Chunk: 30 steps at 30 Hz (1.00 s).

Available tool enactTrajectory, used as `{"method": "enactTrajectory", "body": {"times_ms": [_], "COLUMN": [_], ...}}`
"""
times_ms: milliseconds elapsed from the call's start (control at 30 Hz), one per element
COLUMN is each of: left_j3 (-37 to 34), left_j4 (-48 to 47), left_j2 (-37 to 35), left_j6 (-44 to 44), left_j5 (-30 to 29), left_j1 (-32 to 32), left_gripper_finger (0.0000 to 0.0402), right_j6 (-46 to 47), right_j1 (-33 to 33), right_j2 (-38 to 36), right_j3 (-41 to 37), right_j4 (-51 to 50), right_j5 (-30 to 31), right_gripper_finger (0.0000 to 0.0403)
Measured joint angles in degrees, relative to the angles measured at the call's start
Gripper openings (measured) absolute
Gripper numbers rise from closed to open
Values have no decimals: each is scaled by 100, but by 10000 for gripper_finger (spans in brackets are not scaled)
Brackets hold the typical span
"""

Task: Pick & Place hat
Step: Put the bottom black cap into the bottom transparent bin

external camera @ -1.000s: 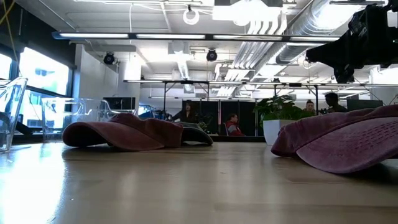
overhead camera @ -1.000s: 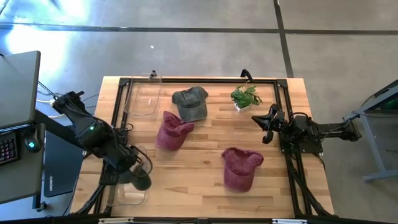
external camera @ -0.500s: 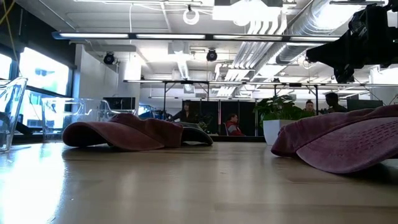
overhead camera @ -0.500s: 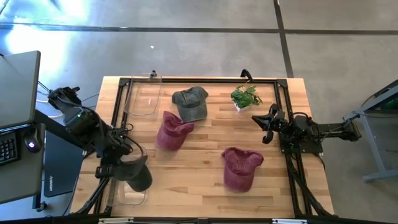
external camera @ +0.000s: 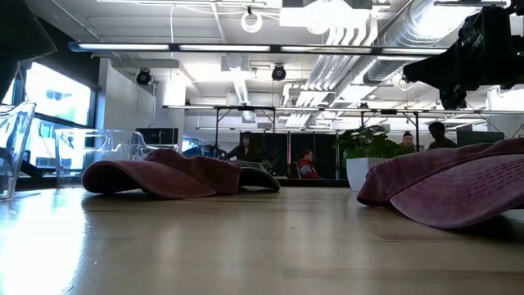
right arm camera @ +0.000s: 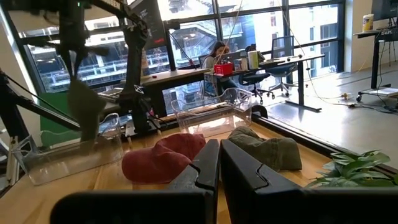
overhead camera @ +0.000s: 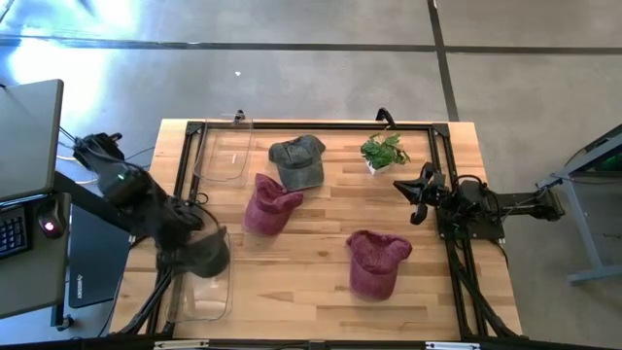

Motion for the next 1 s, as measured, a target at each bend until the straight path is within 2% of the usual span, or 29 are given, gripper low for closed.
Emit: {"method": "enactTrajectory", "body": {"times_ms": [200, 367, 500, 667, 833, 1000], "left_j3": [-973, -811, -501, -715, -1117, -1214], "left_j4": [-22, -19, -14, -29, -29, -22], "left_j2": [207, 485, 613, 648, 648, 645], "left_j6": [258, 349, 832, 1470, 1303, 702], "left_j5": [221, -75, -943, -1795, -1957, -1872], "left_j1": [-2, 0, -2, 1, 2, 1], "left_gripper_finger": [0, 0, 0, 0, 5, 40], "right_j6": [2, 4, 4, 4, 144, 305], "right_j1": [1, 1, 1, 0, 1, 1], "right_j2": [0, -1, 1, 1, 1, 0], "right_j3": [-1, -1, -1, -1, -1, -1], "right_j4": [0, 1, 0, 2, 2, 2], "right_j5": [0, -2, -2, -2, -2, -22], "right_gripper_finger": [12, 12, 12, 12, 12, 12]}}
